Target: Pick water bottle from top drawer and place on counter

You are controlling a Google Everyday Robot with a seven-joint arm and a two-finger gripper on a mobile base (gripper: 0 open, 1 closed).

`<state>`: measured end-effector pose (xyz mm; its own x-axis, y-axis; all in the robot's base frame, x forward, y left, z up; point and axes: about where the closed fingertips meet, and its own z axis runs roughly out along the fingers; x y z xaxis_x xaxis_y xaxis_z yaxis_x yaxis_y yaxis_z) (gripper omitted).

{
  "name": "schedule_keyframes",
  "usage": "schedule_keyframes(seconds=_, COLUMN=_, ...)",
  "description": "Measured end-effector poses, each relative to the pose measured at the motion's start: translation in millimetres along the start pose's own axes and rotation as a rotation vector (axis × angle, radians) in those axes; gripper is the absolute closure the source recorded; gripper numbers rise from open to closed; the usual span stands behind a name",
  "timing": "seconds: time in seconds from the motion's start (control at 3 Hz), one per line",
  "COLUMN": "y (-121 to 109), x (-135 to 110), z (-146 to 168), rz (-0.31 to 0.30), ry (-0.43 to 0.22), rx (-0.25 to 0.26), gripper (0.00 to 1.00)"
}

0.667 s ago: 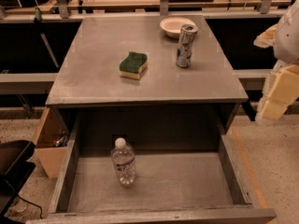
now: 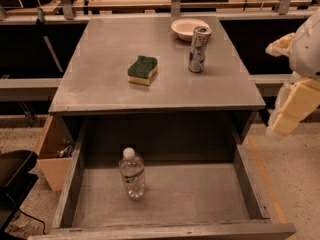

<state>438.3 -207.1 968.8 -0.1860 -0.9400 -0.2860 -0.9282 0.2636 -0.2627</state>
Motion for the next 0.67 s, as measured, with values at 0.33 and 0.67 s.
schedule_keyframes(seconds=0.33, y=7, x=1, z=45, rz=-0.015, ry=-0.197, rx=-0.01, gripper=0.0)
schedule_keyframes(seconds=0.67, y=13, x=-8, z=74, rz=-0.027, ry=-0.382, rx=-0.023, gripper=0.0)
